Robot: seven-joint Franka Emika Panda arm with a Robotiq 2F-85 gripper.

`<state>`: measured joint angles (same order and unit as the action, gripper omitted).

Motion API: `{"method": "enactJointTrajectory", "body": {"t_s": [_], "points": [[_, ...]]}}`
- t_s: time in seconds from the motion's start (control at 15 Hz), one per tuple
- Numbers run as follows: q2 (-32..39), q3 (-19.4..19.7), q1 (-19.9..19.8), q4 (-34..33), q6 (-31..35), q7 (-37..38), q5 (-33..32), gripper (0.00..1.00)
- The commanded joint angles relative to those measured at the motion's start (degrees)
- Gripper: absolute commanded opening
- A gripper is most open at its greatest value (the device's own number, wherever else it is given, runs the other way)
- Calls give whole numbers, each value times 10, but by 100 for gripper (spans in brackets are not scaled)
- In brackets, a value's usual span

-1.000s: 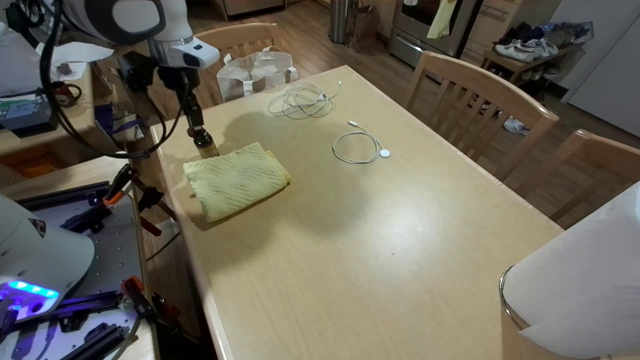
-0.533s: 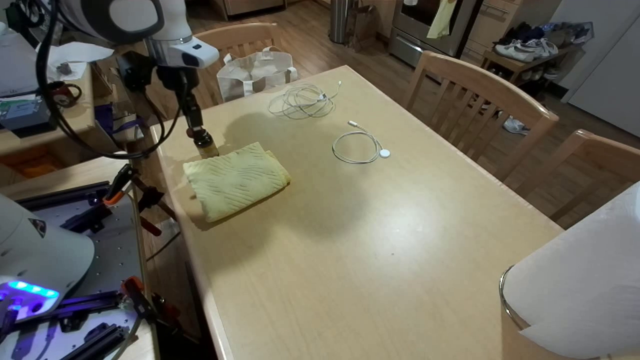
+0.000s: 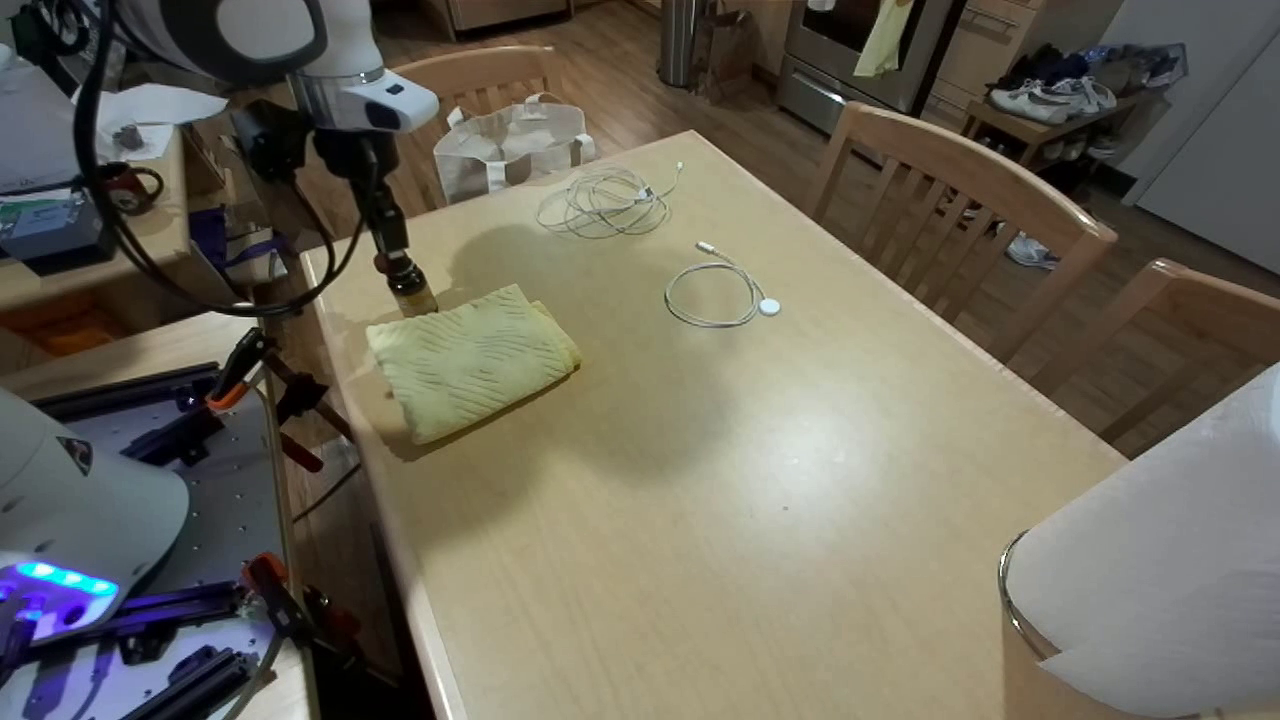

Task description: Close the bottle with the lid, wipe the table with the yellow cloth, and move the bottle forward

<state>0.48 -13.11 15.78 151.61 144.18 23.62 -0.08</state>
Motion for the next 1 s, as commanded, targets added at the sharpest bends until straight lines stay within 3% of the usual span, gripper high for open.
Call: {"method": "enactJointTrajectory", "body": {"t_s": [0.0,0.93], "points": [[-3,-2,-8,-1,-3,-35,8,19],[20,-2,-7,-25,-9,-81,17,19]]}}
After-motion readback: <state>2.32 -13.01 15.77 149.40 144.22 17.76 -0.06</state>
